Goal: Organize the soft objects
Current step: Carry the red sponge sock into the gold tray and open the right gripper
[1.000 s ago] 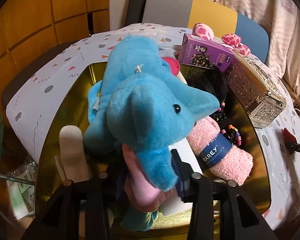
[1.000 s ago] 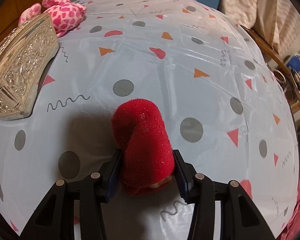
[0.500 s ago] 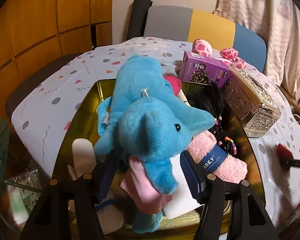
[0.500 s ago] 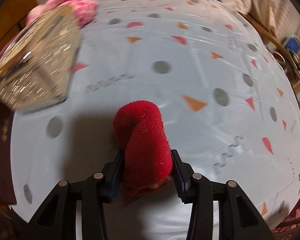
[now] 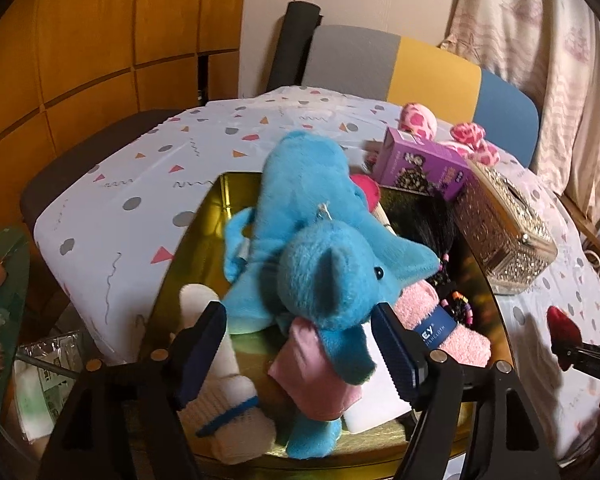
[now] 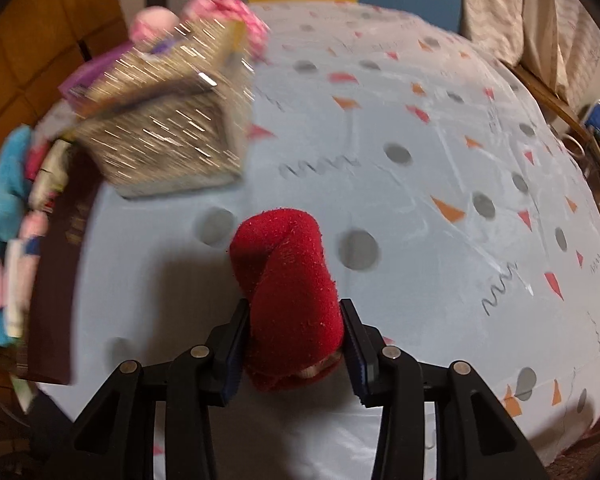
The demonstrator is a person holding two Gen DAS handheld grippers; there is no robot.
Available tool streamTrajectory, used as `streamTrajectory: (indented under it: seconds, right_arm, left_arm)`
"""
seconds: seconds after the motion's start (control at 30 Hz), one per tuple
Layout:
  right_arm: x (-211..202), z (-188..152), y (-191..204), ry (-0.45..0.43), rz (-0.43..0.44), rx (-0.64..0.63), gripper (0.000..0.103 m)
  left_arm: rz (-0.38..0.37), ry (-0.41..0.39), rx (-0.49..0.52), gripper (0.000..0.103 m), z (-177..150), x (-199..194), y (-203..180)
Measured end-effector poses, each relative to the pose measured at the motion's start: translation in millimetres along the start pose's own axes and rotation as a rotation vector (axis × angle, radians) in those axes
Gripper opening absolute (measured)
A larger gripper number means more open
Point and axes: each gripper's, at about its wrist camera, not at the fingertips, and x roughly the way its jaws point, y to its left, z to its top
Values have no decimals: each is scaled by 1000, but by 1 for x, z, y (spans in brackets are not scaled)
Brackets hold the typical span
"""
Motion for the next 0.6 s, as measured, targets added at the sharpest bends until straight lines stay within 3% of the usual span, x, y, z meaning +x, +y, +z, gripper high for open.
streamTrajectory:
  seconds: [0.27,0.43,0.6]
  right_arm:
    - [-47,18,98,-135,219,-207,42]
    - [-47,19,174,-116,328,-348,42]
    - [-26,14,226,-80,337,-451,42]
  left_arm:
    - [23,-43,-38,76,10,-15,14]
    - [40,-75,-44,77,15,-25,19]
    - [50,-91,-46,78,18,-31,22]
